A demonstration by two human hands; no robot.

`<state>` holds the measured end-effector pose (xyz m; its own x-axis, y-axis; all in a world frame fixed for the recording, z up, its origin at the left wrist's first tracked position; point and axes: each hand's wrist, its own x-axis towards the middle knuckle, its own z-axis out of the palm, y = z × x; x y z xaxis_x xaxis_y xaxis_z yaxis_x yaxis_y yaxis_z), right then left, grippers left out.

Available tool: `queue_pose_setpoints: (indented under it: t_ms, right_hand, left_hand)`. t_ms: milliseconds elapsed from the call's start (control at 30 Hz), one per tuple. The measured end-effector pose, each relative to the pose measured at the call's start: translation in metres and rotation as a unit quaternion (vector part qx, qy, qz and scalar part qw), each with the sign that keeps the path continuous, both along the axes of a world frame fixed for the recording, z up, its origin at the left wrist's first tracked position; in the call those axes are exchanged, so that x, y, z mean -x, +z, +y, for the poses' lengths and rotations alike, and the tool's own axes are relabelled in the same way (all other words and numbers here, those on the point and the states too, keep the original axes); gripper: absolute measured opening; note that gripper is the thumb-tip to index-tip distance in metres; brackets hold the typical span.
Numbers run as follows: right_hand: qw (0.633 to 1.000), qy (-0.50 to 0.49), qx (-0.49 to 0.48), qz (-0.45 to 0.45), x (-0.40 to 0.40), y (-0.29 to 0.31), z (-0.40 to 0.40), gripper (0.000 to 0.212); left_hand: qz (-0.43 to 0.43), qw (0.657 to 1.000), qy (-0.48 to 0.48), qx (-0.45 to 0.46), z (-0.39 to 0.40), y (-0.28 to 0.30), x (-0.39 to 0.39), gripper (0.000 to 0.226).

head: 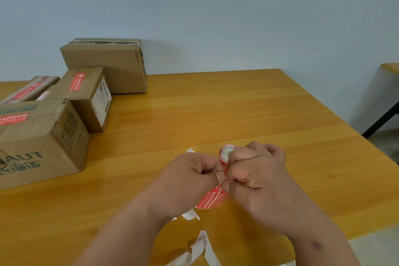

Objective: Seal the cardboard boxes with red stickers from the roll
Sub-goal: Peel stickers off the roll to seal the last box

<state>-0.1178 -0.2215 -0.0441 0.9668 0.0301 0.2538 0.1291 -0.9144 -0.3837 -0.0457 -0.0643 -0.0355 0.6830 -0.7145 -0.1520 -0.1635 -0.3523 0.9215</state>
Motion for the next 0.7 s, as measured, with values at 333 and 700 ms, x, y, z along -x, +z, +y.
queue_pose_setpoints:
  t_ms: [333,700]
  right_hand:
    - [1.0,-0.017,-0.006,-0.005,0.006,0.005,-0.001,0.017]
    - [0.999,-0.033,-0.037,-0.017,0.005,0.005,-0.002,0.019]
  left_hand:
    - [0.033,0.999,-0.009,0.012,0.004,0.002,0.001,0.03]
    - [0.05,0.999,-0.005,0.02,0.008,0.004,-0.002,0.025]
